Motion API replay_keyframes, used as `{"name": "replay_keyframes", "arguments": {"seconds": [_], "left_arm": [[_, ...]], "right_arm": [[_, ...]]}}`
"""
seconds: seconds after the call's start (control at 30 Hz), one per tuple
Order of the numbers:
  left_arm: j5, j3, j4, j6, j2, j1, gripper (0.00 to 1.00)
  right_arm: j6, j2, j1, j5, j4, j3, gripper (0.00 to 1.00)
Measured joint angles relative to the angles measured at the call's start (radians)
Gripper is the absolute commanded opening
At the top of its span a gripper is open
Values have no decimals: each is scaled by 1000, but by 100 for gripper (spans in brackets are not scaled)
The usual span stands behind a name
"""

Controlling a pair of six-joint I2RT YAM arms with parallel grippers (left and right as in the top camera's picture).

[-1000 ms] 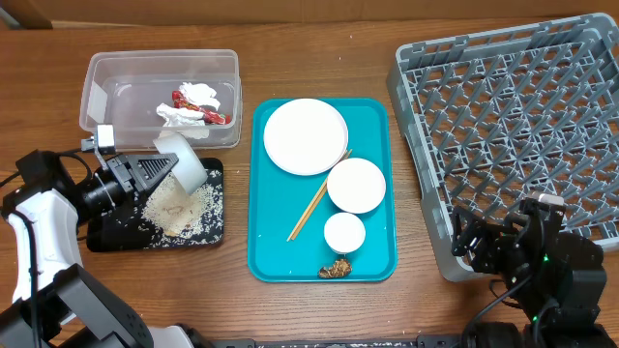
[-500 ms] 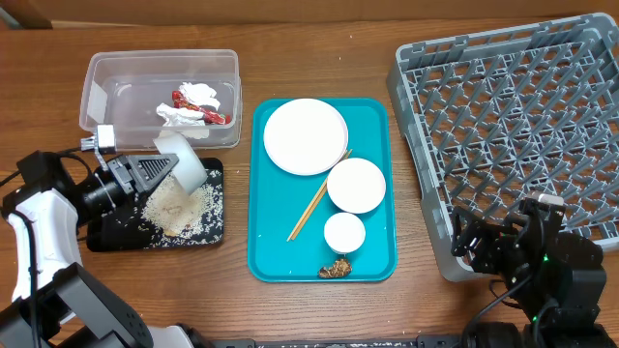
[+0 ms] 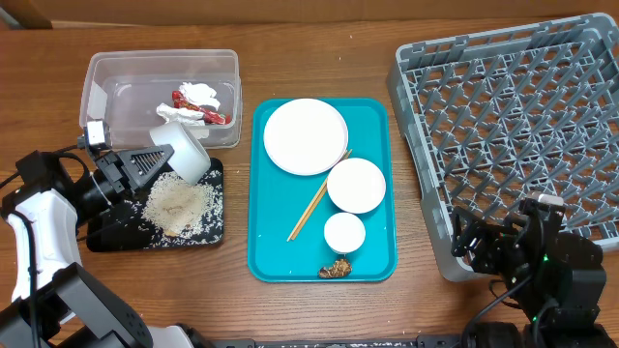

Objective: Sort waste into correct bins and load items into the dishwasher

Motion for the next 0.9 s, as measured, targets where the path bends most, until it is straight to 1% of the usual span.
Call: {"name": "replay_keyframes", "arguments": {"seconds": [0.13,0.23,0.37,0.47,0.6,0.73,0.9], "left_arm": [[-6,0,-3,0,0,0,4],[-48,0,-44,0,0,-14,4],[-132,0,-84,1,0,-97,4],[-206,0,-81,1,0,-211,4],[-372,0,-23,-36,0,-397,4],[-643,3,91,-137,0,-612,4],[-915,4,180,-237,0,-851,4]], "right_arm": [[0,0,0,0,0,0,100],[1,0,0,0,0,0,100],[0,0,0,0,0,0,100],[0,0,0,0,-1,0,100],[0,0,0,0,0,0,100],[0,0,0,0,-1,0,100],[0,0,0,0,0,0,100]]}}
